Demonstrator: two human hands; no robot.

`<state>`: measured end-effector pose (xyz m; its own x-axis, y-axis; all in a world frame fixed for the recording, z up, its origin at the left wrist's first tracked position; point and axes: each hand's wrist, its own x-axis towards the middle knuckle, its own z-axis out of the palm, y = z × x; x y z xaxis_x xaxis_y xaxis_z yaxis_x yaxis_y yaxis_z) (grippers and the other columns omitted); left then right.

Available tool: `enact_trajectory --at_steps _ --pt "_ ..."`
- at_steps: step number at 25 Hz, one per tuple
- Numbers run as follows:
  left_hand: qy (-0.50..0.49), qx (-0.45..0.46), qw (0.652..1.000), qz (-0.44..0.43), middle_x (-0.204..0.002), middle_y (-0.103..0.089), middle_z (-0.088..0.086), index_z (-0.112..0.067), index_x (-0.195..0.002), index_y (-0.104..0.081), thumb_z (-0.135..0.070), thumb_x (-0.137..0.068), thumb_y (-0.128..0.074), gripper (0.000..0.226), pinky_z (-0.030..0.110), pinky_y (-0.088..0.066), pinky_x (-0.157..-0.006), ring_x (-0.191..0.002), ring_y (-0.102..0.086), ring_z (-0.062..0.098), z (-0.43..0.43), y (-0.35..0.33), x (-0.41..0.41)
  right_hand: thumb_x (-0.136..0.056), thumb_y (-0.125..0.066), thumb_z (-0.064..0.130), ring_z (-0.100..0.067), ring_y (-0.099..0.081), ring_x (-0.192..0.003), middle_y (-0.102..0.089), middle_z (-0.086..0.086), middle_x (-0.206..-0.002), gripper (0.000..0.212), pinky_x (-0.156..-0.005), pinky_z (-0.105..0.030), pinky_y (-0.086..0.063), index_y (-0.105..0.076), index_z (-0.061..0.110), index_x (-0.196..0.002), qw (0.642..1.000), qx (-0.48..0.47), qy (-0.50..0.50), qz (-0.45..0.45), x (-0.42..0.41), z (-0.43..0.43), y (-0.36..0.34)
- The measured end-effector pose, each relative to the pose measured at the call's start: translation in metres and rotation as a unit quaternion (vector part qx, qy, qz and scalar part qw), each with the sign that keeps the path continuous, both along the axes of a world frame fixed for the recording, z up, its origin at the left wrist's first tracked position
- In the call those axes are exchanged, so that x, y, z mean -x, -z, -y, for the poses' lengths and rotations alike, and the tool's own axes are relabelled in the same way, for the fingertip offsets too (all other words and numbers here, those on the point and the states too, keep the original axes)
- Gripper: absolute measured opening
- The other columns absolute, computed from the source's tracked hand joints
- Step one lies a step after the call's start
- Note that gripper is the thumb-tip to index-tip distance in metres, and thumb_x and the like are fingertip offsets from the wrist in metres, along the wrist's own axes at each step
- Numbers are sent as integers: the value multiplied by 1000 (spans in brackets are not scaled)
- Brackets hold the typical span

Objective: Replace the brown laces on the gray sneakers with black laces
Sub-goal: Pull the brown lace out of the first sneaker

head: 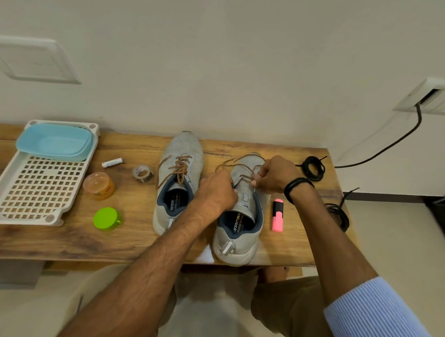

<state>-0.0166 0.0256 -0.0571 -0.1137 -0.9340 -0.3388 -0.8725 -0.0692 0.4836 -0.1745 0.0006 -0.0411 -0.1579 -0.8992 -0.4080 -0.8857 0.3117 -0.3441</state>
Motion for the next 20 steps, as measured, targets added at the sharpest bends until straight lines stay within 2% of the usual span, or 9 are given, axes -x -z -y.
enact_trajectory --at_steps 2,4,7,9,11,12,14,17,20 --pt "-3 2 1000 1 -115 -61 14 -7 -120 -56 -24 -94 -61 32 37 -47 -80 -108 -58 34 0 -1 1 -80 -79 26 -19 -68 -84 -74 -4 -86 17 -80 -34 -57 -76 10 -81 999 33 1 14 -3 -8 -1" --pt "-1 3 1000 4 -115 -60 14 -6 -118 -56 -20 -93 -60 29 36 -45 -77 -108 -58 34 -1 -3 1 -83 -74 24 -20 -67 -75 -73 -6 -76 20 -72 -33 -57 -74 7 -73 998 59 -5 -6 -6 -12 4" --pt "1 9 1000 8 -114 -61 16 -5 -116 -57 -16 -92 -58 26 37 -45 -77 -107 -58 35 -4 -7 1 -90 -64 24 -19 -45 -53 -49 -3 -57 37 -49 -27 -38 -50 11 -58 999 42 -7 -31 -7 -13 12" --pt "6 18 1000 10 -115 -61 17 -5 -116 -57 -15 -93 -57 25 39 -46 -82 -107 -57 36 -7 -9 0 -93 -59 21 -16 -43 -52 -45 -3 -59 31 -49 -25 -36 -49 11 -66 996 8 45 74 -4 -14 10" --pt "7 23 1000 5 -117 -60 16 -6 -118 -57 -12 -94 -55 25 41 -47 -88 -110 -56 35 -9 -9 -2 -94 -53 8 -13 -47 -48 -48 -7 -63 24 -46 -22 -41 -52 12 -71 957 -29 145 251 -3 -18 2" --pt "7 26 1000 2 -118 -60 14 -7 -120 -57 -11 -94 -55 27 41 -48 -90 -111 -55 34 -9 -9 -3 -93 -49 4 -12 -46 -47 -47 -7 -65 25 -43 -19 -40 -52 13 -71 938 -36 175 297 -2 -21 0" --pt "12 38 999 2 -121 -61 14 -11 -126 -59 -11 -93 -55 33 42 -48 -93 -113 -56 34 -9 -9 -2 -91 -47 5 -14 -44 -53 -45 -7 -66 24 -48 -21 -37 -50 15 -69 939 -21 172 296 -2 -20 1" --pt "15 55 998 10 -121 -61 15 -10 -125 -60 -10 -93 -56 32 41 -49 -92 -112 -57 34 -8 -10 0 -80 -52 19 -24 -46 -66 -49 -7 -64 17 -62 -34 -38 -57 15 -65 956 56 136 254 -6 -19 2" --pt "-2 75 997 10 -122 -61 15 -9 -125 -60 -8 -94 -53 32 42 -49 -92 -112 -57 34 -7 -10 -2 -81 -48 13 -17 -51 -60 -59 -5 -63 21 -58 -32 -41 -56 18 -61 947 111 130 272 -12 -15 -3"
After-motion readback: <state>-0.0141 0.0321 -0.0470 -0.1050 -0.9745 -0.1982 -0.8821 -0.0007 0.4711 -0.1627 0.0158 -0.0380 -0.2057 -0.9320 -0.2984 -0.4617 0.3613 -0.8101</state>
